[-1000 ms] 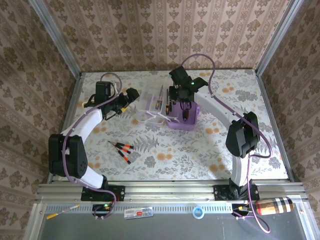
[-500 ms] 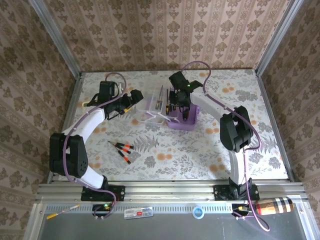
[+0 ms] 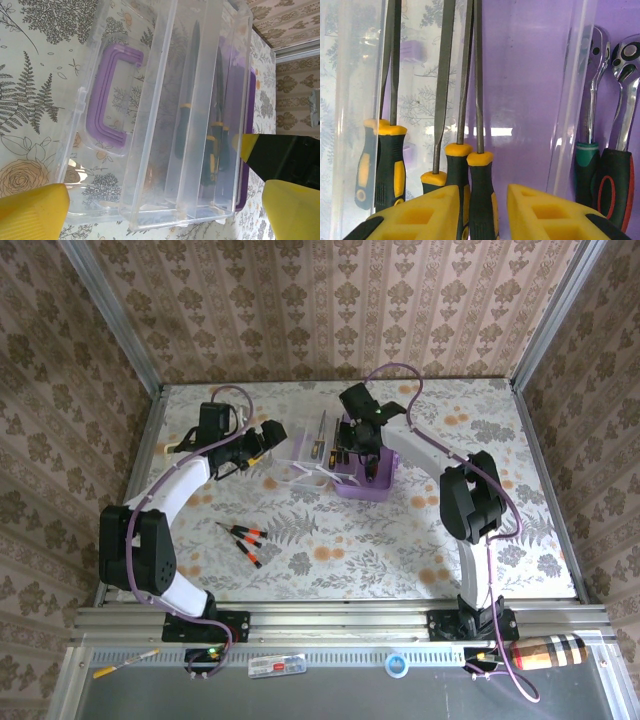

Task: Pack the tool kit

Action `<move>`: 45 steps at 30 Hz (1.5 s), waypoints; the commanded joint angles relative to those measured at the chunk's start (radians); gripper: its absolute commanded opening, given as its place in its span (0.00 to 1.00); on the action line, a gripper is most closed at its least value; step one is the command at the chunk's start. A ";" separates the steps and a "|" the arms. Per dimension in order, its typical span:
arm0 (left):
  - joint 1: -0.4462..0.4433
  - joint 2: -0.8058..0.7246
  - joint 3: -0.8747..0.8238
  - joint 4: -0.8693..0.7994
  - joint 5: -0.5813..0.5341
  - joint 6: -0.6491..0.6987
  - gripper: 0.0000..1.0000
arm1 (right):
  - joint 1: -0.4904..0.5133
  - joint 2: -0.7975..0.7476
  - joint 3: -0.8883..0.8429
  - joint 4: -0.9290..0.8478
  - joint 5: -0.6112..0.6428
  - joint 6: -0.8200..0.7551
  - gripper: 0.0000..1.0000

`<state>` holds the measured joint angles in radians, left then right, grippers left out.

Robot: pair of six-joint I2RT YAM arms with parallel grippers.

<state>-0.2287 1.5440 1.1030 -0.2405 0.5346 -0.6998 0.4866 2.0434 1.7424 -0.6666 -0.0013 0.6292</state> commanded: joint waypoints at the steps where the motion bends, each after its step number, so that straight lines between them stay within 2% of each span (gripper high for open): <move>1: -0.006 0.013 0.038 -0.013 0.003 0.036 1.00 | -0.011 -0.065 -0.021 -0.007 0.009 0.002 0.34; 6: -0.023 0.050 0.071 -0.033 0.047 0.071 1.00 | -0.016 -0.192 -0.074 -0.007 0.038 -0.021 0.39; 10: -0.060 0.105 0.106 -0.042 0.083 0.089 1.00 | -0.034 -0.317 -0.181 0.003 0.044 -0.031 0.45; 15: -0.107 0.149 0.118 -0.004 0.093 0.049 1.00 | -0.069 -0.489 -0.357 0.038 0.040 -0.026 0.48; 20: -0.194 0.123 0.124 -0.001 0.063 0.031 1.00 | -0.116 -0.623 -0.473 0.026 0.035 -0.046 0.50; 26: -0.309 0.114 0.139 0.004 -0.003 0.009 1.00 | -0.152 -0.703 -0.530 0.019 0.018 -0.056 0.51; 32: -0.354 0.066 0.101 -0.013 -0.045 0.015 1.00 | -0.155 -0.722 -0.526 0.012 -0.015 -0.057 0.51; 35: -0.332 0.003 0.115 -0.119 -0.122 0.086 1.00 | -0.148 -0.718 -0.512 0.002 -0.040 -0.062 0.52; 38: -0.258 -0.062 0.137 -0.217 -0.151 0.145 1.00 | -0.076 -0.705 -0.475 -0.020 -0.021 -0.095 0.52; 42: -0.103 -0.182 0.115 -0.309 -0.173 0.192 1.00 | 0.106 -0.628 -0.373 -0.082 0.076 -0.150 0.52; 45: 0.014 -0.297 0.021 -0.351 -0.189 0.180 1.00 | 0.258 -0.524 -0.282 -0.112 0.127 -0.184 0.49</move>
<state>-0.2741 1.3266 1.1866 -0.4805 0.3794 -0.5587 0.6456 1.4467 1.3945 -0.7147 0.0525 0.5007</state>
